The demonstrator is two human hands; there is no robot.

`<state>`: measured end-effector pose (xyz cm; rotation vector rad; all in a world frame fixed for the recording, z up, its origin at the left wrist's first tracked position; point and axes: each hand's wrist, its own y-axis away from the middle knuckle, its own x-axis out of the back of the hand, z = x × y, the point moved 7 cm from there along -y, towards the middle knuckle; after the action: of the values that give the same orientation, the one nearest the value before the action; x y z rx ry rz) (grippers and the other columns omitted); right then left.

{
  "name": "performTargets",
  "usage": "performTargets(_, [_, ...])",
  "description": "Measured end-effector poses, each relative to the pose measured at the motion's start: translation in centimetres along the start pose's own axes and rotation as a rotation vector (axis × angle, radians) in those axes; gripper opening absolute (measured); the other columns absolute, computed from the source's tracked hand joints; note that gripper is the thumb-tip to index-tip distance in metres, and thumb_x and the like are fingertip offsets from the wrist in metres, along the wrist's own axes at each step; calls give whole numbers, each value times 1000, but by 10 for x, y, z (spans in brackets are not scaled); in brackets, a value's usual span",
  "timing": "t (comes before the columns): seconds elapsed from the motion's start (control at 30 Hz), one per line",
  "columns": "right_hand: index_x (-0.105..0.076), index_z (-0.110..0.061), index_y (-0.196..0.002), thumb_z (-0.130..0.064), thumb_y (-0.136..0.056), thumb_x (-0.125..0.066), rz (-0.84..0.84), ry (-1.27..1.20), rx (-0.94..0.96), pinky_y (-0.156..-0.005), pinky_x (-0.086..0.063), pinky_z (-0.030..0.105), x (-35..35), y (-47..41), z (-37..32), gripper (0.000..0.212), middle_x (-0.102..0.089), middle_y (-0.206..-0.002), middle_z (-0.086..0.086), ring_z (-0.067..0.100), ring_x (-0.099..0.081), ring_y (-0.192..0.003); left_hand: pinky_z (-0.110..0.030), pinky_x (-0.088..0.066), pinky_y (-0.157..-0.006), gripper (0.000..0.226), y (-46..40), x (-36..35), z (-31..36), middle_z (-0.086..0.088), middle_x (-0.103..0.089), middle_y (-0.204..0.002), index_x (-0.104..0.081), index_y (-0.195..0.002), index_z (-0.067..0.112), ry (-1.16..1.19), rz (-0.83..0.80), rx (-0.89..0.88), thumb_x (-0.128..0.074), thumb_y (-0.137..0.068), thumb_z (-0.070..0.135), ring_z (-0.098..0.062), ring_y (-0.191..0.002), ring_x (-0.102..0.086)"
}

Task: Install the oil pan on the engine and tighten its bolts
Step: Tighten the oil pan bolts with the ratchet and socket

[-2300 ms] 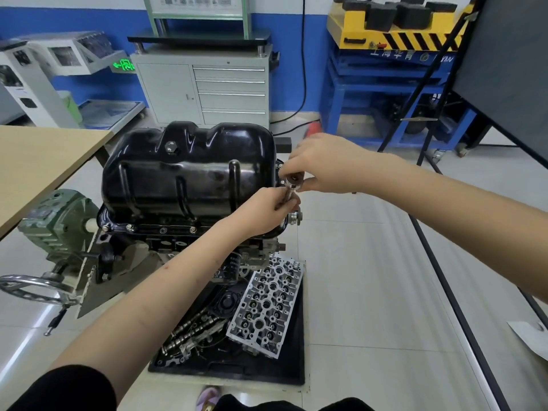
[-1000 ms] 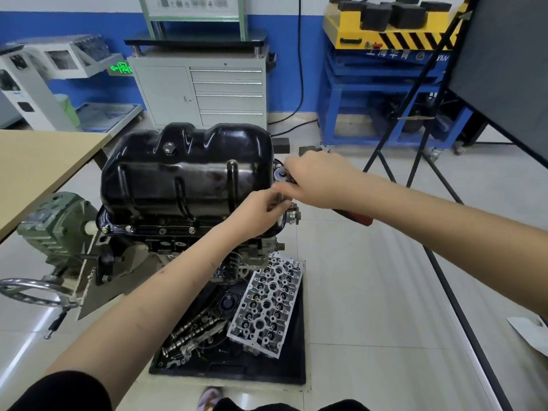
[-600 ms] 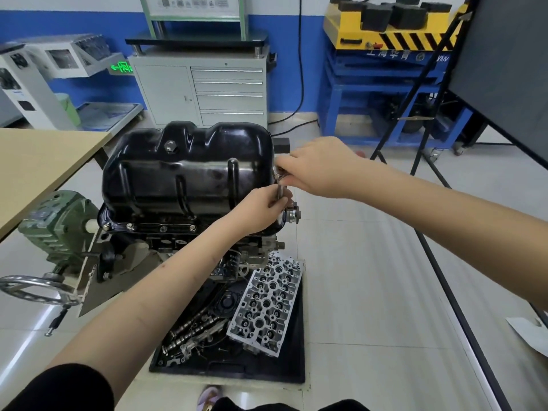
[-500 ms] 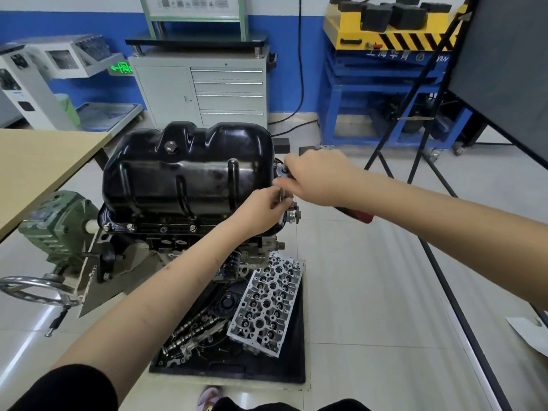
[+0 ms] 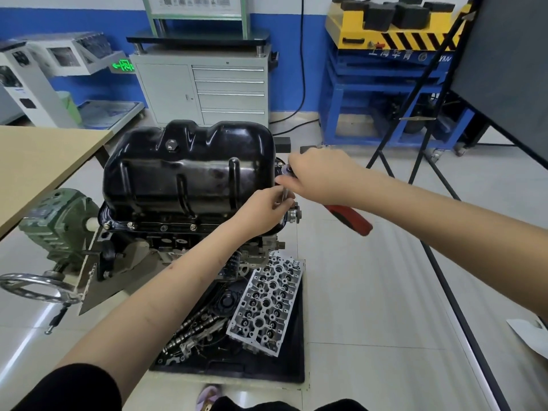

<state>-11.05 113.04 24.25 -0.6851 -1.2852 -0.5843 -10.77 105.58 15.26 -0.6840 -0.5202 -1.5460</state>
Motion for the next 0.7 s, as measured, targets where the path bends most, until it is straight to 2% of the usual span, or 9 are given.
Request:
performTargets(0.07, [-48, -14, -96, -44, -95, -36, 10, 3, 38, -55, -29, 30, 0, 1, -2, 32, -40, -66, -3, 22, -41, -67, -14, -31, -55, 17, 1, 1, 0, 12, -49, -65, -50, -79, 16, -33, 46, -6, -46, -95, 17, -10, -63, -48])
performTargets(0.1, [-48, -14, -103, -42, -96, -36, 10, 31, 113, -58, -31, 30, 2, 0, -4, 31, -49, -75, 1, 24, -47, -73, -14, -31, -55, 15, 1, 0, 0, 11, -49, -66, -53, -82, 14, -46, 41, -9, -45, -95, 16, -8, -62, -47])
performTargets(0.23, [-38, -24, -133, -34, -97, -35, -110, 174, 422, -88, -34, 33, 1, 2, -10, 38, -53, -120, 1, 25, -52, -104, -28, -45, -85, 21, 2, -2, 0, -5, -66, -102, -59, -106, 9, -35, -39, 10, -43, -95, 14, -18, -93, -60])
performTargets(0.3, [-37, -23, -133, -38, -98, -31, -51, 220, 389, -78, -39, 35, 4, 2, -7, 39, -54, -119, 1, 26, -54, -101, -29, -45, -86, 21, 2, -2, -1, -4, -65, -105, -58, -109, 10, -29, -33, 18, -43, -95, 15, -19, -96, -59])
performTargets(0.37, [-44, -15, -120, -46, -96, -29, 19, 238, 261, -60, -35, 32, 4, 2, -4, 41, -58, -102, 4, 26, -54, -83, -20, -40, -71, 20, 3, -1, -1, 1, -63, -86, -57, -108, 8, -80, 22, 11, -44, -95, 18, -15, -78, -57])
performTargets(0.43, [-48, -9, -105, -50, -95, -32, 22, 139, 111, -57, -30, 31, 1, 4, -5, 45, -50, -81, 5, 24, -43, -70, -26, -39, -63, 17, 6, 0, -1, -2, -59, -70, -56, -90, 7, -129, 115, 0, -48, -94, 20, -22, -67, -56])
performTargets(0.53, [-47, -9, -97, -48, -95, -34, 35, 46, 5, -58, -30, 31, -1, 4, -10, 41, -42, -76, 3, 22, -40, -69, -32, -33, -55, 34, 10, 3, 0, -11, -53, -59, -39, -64, 10, -168, 210, 4, -49, -94, 21, -32, -62, -52])
performTargets(0.63, [-44, -17, -99, -44, -95, -36, -2, 30, 164, -62, -33, 32, 0, 0, -12, 28, -55, -90, 2, 21, -45, -75, -28, -22, -51, 34, 11, 5, 3, -13, -51, -56, -37, -63, 9, -173, 187, -7, -46, -95, 16, -31, -58, -47])
performTargets(0.7, [-47, -21, -114, -39, -95, -38, -61, 84, 367, -81, -34, 32, -2, 1, -12, 28, -56, -108, -1, 20, -49, -92, -26, -25, -52, 24, 12, 6, 6, -16, -57, -62, -53, -75, 1, -170, 152, -33, -46, -94, 15, -31, -62, -51])
